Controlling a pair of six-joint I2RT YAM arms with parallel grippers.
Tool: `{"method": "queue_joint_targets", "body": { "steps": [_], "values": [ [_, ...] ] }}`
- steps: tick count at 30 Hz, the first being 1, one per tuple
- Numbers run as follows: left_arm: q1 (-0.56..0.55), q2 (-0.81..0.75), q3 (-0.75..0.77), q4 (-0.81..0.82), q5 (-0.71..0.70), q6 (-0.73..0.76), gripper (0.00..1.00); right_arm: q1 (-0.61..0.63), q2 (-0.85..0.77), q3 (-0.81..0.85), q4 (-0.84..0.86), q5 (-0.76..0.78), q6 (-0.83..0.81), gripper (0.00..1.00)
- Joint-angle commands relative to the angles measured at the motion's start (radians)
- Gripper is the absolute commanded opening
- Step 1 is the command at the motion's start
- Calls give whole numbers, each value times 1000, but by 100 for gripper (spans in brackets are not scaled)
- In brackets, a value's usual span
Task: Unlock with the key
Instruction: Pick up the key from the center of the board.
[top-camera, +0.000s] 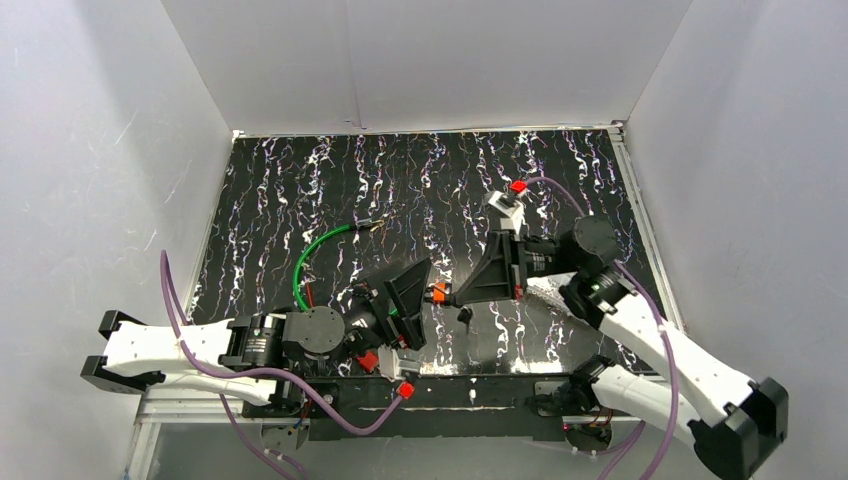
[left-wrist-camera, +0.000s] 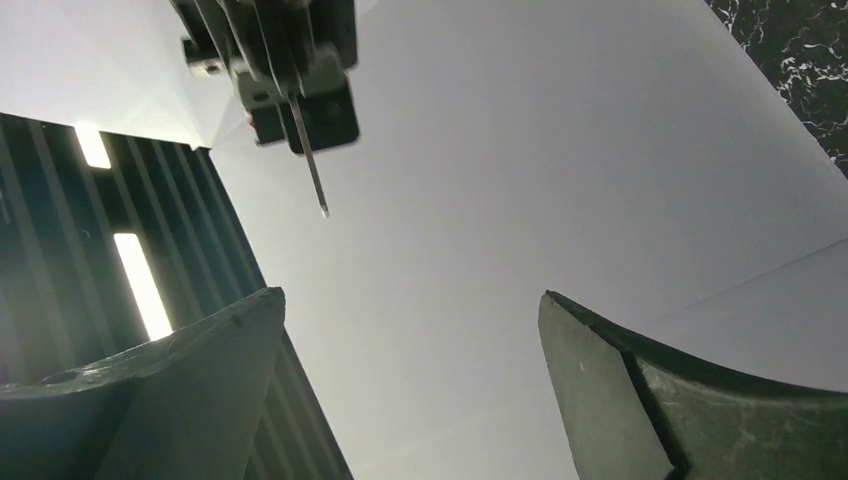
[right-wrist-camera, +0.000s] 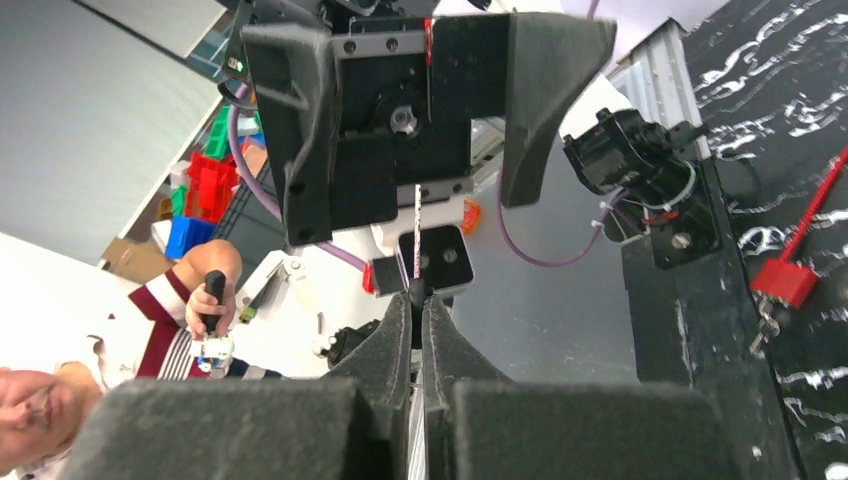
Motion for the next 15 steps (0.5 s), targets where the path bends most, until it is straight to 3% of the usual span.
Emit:
{"method": "queue_joint_targets", "body": {
  "steps": [1, 5, 9, 11, 15],
  "values": [
    [-1, -18, 42, -72, -70, -139, 98, -63, -121, -22, -367, -3, -210, 1],
    [19, -18, 108, -279, -73, -563, 98, -118, -207, -2, -670, 23, -370, 1],
    [101, -44, 55, -369, 51, -863, 98, -149, -272, 26, -872, 70, -464, 1],
    [150, -57, 42, -510, 212, -1046, 98, -156, -314, 40, -939, 108, -494, 1],
    [333, 5, 32, -566, 556, -1255, 98, -160, -381, 47, -1014, 170, -502, 1]
  ]
}}
